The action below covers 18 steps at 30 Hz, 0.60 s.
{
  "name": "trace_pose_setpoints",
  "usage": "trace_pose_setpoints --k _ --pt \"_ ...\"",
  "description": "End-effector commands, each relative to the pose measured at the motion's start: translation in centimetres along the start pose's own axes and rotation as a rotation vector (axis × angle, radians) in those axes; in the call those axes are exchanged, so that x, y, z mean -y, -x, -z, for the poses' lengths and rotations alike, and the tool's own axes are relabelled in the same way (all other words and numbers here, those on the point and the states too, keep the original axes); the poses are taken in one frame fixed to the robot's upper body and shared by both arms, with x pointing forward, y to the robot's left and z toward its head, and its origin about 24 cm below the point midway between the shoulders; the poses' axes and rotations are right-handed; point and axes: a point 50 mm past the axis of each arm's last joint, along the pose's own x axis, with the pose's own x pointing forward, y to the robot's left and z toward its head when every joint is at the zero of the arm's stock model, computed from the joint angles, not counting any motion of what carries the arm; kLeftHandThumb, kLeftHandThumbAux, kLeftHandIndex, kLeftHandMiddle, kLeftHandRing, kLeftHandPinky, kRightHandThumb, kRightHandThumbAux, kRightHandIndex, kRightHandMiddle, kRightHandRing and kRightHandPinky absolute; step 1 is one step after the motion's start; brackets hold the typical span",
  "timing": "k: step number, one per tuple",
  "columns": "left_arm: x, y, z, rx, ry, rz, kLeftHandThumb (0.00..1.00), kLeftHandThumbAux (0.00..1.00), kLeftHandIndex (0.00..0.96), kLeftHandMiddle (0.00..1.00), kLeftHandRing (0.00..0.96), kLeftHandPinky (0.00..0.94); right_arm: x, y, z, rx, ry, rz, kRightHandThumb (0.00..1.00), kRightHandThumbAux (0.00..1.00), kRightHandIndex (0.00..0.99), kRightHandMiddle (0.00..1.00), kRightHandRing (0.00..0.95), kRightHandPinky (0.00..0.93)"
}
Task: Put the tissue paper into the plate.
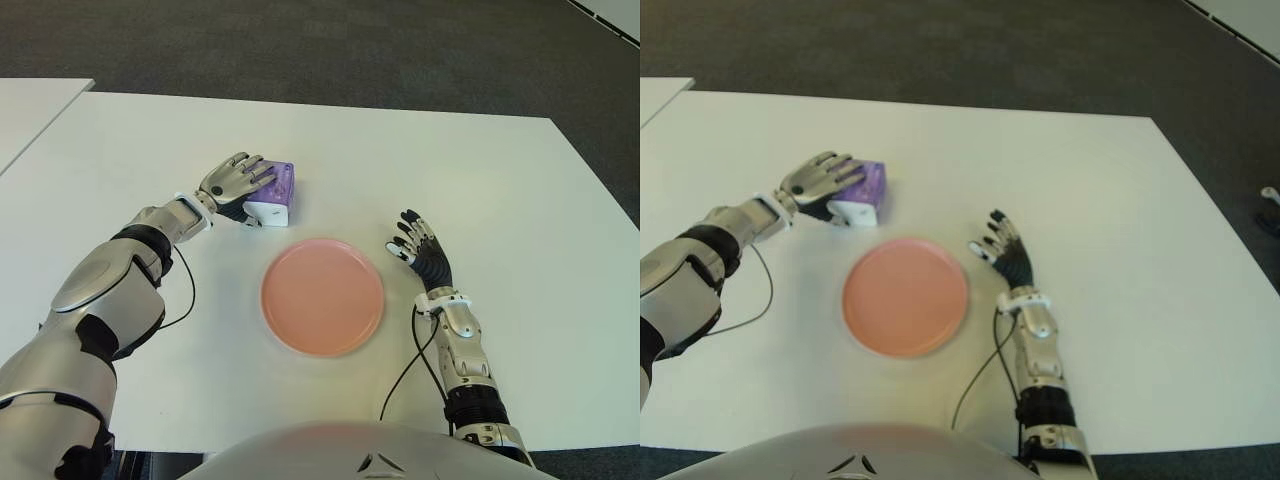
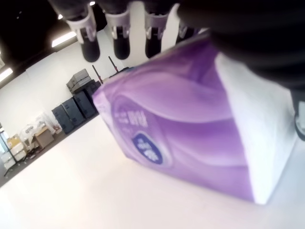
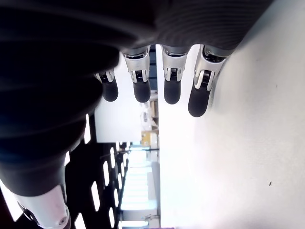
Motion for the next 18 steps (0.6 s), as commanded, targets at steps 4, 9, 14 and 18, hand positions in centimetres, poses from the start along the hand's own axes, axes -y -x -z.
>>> trace_pose_setpoints --k 4,9,14,18 --pt "2.4 0.8 -2.7 0.037 0.064 0.095 0.038 0.382 0.000 0.000 0.000 0.000 0.0 2.1 3.4 -0.197 -0.031 0.030 0.001 0.742 0.051 0.094 0.080 0.091" --pt "3.4 1.2 -4.1 0.037 0.093 0.137 0.018 0.376 0.000 0.000 0.000 0.000 0.0 2.1 3.4 -0.202 -0.031 0.026 0.000 0.741 0.047 0.089 0.073 0.078" --pt "4.1 1.5 -4.9 0.031 0.108 0.150 0.003 0.372 0.000 0.000 0.000 0.000 -0.1 2.2 3.3 -0.204 -0.035 0.024 0.006 0.740 0.047 0.087 0.071 0.081" --pt "4.3 1.7 -5.3 0.030 0.102 0.139 0.004 0.373 0.000 0.000 0.000 0.000 -0.1 2.3 3.3 -0.205 -0.037 0.025 0.010 0.737 0.047 0.088 0.072 0.081"
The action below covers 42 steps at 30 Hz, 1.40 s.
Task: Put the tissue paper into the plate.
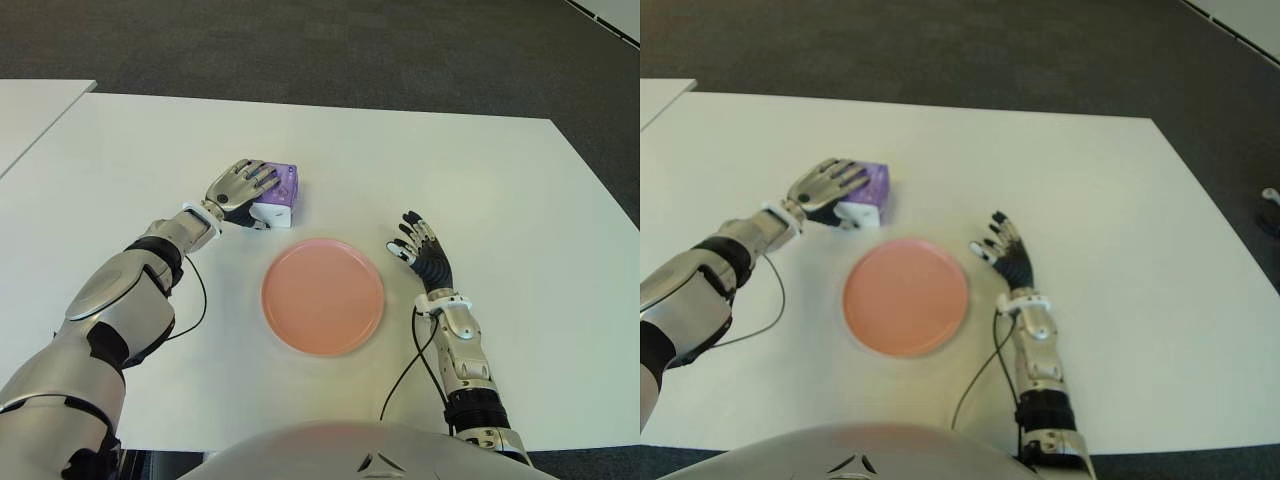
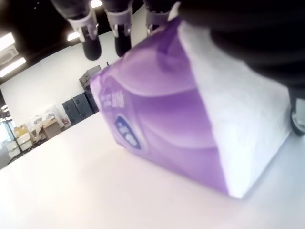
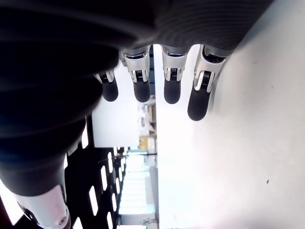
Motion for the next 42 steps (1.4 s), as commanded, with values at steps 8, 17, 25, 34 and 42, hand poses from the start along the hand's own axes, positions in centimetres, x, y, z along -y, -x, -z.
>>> trace_pose_setpoints --k 8,17,25,34,42 --pt "3.06 1.70 -2.91 0.061 0.010 0.098 0.028 0.373 0.000 0.000 0.000 0.000 0.43 1.72 3.19 -0.171 -0.013 0.021 0.008 0.729 0.061 0.098 0.077 0.086" --pt "3.05 1.73 -2.87 0.053 0.013 0.089 0.031 0.374 0.000 0.000 0.000 0.000 0.39 1.75 3.27 -0.165 -0.010 0.017 0.007 0.726 0.080 0.115 0.087 0.090" --pt "2.97 1.65 -2.71 0.047 0.011 0.093 0.024 0.398 0.000 0.000 0.000 0.000 0.45 1.61 3.30 -0.153 0.004 0.005 0.000 0.727 0.091 0.118 0.088 0.088" --pt "2.99 1.63 -2.42 0.058 -0.023 0.121 0.049 0.489 0.000 0.004 0.001 0.015 0.41 1.48 3.37 -0.180 -0.022 0.013 0.000 0.728 0.068 0.110 0.089 0.102" --pt "2.91 1.56 -2.49 0.060 -0.014 0.114 0.536 0.655 0.315 0.438 0.454 0.507 0.33 1.45 3.25 -0.172 -0.037 0.013 0.000 0.727 0.065 0.110 0.091 0.104"
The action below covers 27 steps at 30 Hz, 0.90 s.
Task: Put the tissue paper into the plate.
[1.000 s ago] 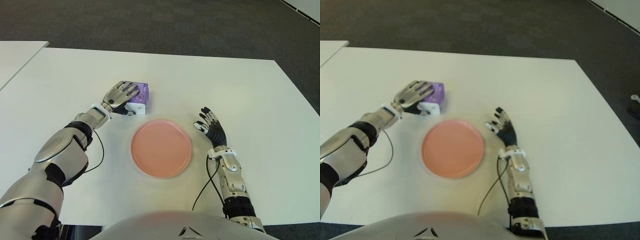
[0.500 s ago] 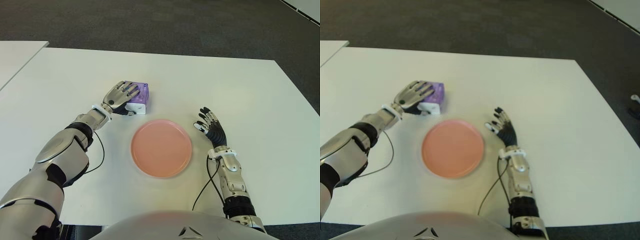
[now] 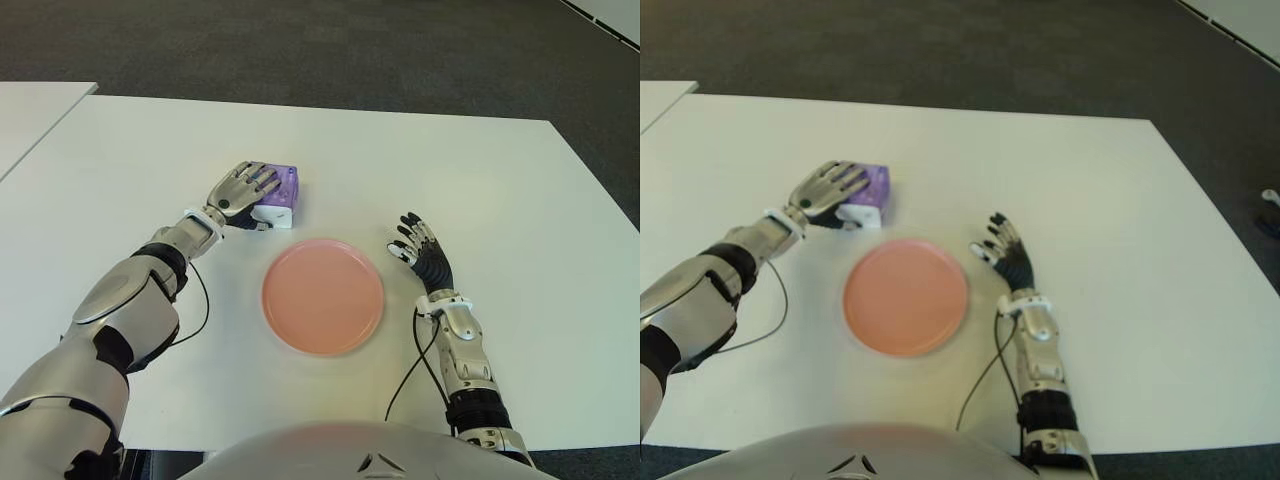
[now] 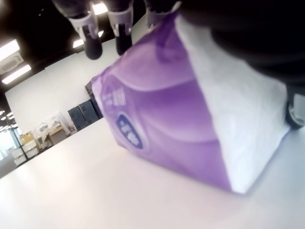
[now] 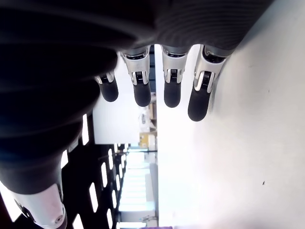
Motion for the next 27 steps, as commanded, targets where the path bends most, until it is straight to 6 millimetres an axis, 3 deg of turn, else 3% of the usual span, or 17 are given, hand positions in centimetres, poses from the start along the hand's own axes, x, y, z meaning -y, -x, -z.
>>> trace_pose_setpoints --k 1,3,9,15,27 --pt "2.59 1.55 -2.51 0.075 0.033 0.137 0.572 0.664 0.338 0.473 0.488 0.540 0.10 1.61 3.17 -0.175 -0.045 0.020 0.000 0.728 0.065 0.110 0.091 0.104" --pt "2.55 1.54 -2.61 0.063 0.052 0.121 0.657 0.685 0.393 0.555 0.569 0.620 0.14 1.62 3.14 -0.174 -0.046 0.021 0.000 0.729 0.065 0.109 0.090 0.104" --pt "2.30 1.59 -2.78 0.028 0.079 0.032 0.723 0.695 0.437 0.738 0.744 0.789 0.13 1.72 3.14 -0.168 -0.045 0.022 0.001 0.730 0.070 0.111 0.092 0.105" --pt "2.20 1.72 -3.00 0.033 0.091 -0.017 0.734 0.698 0.442 0.805 0.808 0.832 0.20 1.68 3.10 -0.174 -0.042 0.024 0.006 0.727 0.071 0.111 0.093 0.106" --pt "1.82 1.70 -2.99 0.057 0.088 -0.072 0.742 0.700 0.442 0.845 0.843 0.832 0.25 1.60 3.14 -0.177 -0.047 0.021 0.008 0.723 0.065 0.106 0.087 0.101"
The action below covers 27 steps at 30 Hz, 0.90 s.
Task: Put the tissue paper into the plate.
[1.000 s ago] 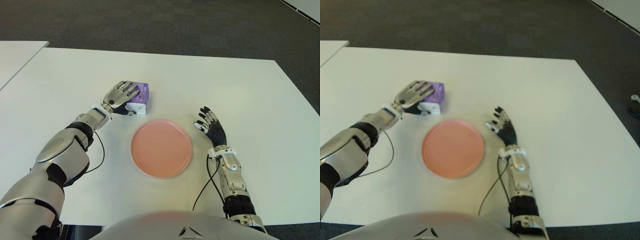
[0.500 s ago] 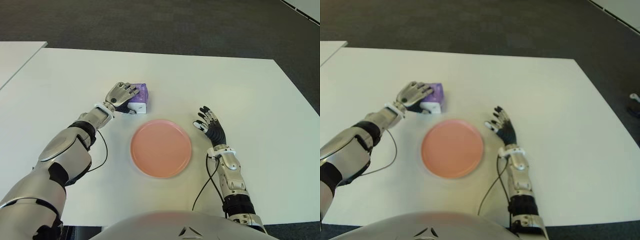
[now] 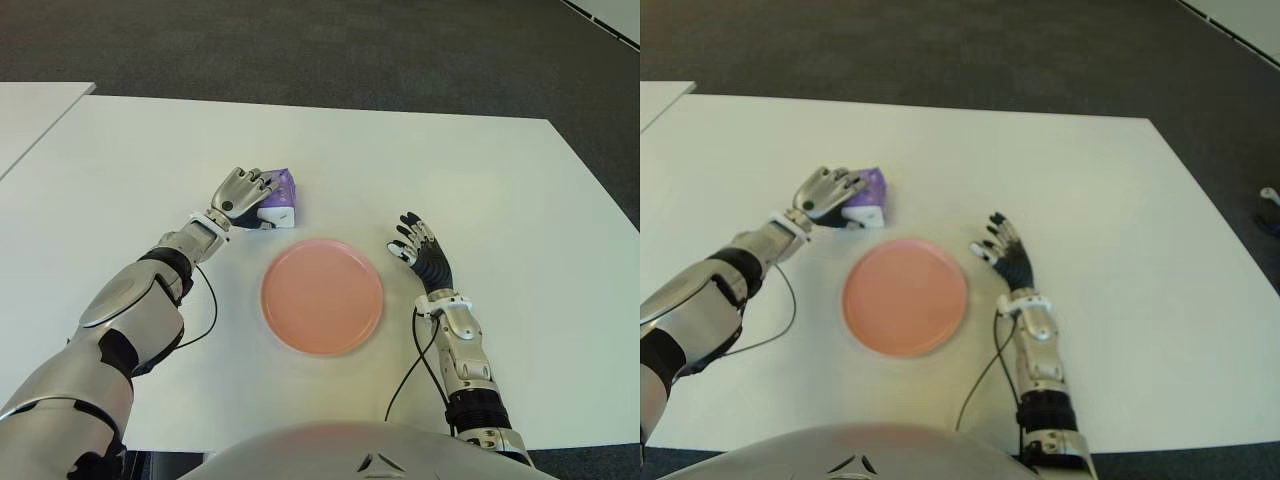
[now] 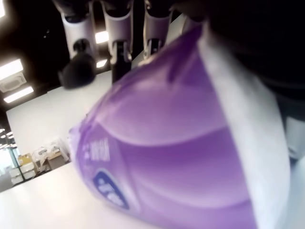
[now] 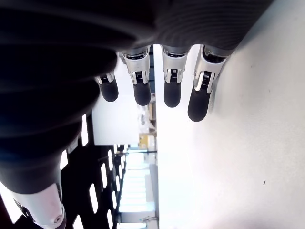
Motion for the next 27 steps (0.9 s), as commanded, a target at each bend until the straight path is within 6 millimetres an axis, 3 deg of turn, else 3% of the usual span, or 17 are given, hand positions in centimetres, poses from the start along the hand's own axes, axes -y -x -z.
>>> trace_pose_setpoints --k 1,27 --pt "1.99 1.99 -1.84 0.076 0.036 0.097 0.743 0.700 0.442 0.846 0.843 0.832 0.27 1.60 3.23 -0.175 -0.042 0.022 0.007 0.723 0.065 0.107 0.087 0.101" --pt "1.24 1.96 -1.20 0.010 0.100 -0.024 0.748 0.698 0.443 0.857 0.853 0.837 0.33 1.44 3.26 -0.170 -0.046 0.018 0.023 0.731 0.077 0.116 0.097 0.106"
